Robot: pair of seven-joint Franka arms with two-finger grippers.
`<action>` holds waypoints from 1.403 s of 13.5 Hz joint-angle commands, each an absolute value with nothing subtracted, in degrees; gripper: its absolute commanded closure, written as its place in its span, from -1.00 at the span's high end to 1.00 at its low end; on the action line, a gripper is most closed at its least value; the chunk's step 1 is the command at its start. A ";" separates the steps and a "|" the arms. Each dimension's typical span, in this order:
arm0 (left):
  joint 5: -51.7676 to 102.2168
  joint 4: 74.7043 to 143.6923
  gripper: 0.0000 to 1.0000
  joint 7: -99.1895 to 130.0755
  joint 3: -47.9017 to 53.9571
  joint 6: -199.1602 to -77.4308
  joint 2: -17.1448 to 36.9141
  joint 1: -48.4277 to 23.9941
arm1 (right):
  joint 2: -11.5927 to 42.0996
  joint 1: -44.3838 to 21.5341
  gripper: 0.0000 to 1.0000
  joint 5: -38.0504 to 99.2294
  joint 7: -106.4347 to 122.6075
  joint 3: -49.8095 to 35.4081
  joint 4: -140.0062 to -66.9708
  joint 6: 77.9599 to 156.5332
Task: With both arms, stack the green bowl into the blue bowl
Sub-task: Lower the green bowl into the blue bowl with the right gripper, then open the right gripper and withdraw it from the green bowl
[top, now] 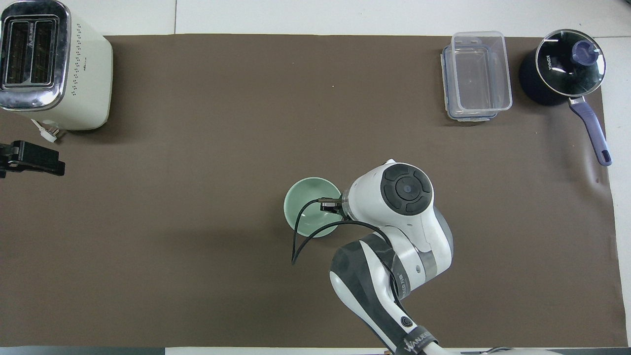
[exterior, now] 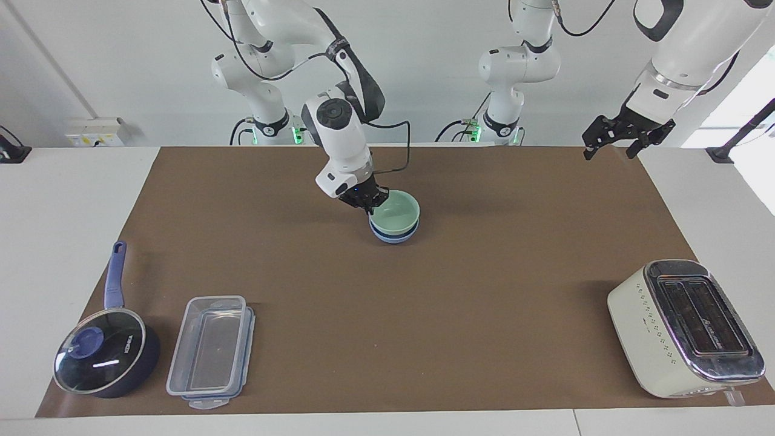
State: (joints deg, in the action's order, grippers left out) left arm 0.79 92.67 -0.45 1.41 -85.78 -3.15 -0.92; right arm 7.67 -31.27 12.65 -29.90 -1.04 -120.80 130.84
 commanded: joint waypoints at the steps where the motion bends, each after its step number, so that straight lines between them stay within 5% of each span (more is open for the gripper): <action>1: 1.93 91.67 1.00 0.09 2.29 -84.81 -2.90 0.35 | 6.51 -31.11 -1.00 14.06 -27.33 -1.05 -123.04 132.97; 4: 1.93 91.67 1.00 0.09 2.37 -84.81 -2.99 0.44 | 6.50 -31.11 -1.00 14.06 -27.16 -1.05 -123.05 132.89; 5: 1.93 91.76 1.00 0.00 2.46 -84.99 -2.90 0.79 | 6.59 -31.11 -0.22 13.71 -27.07 -1.05 -122.79 132.72; 6: 1.76 91.76 1.00 0.00 2.90 -85.34 -2.81 1.05 | 6.68 -31.20 0.95 13.19 -27.07 -1.05 -122.35 132.63; 10: 1.41 91.76 1.00 0.09 3.34 -86.04 -2.90 1.14 | 4.58 -30.32 1.00 13.09 -25.93 -0.70 -120.15 129.22; 19: 1.41 92.64 1.00 -0.09 3.08 -85.60 -3.34 0.97 | -4.48 -16.54 1.00 5.72 -24.71 -0.53 -117.95 116.55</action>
State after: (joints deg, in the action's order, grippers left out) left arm 0.92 92.55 -0.40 2.20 -85.80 -3.15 -0.27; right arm -3.02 -19.61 7.16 -26.45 -0.03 -117.61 118.21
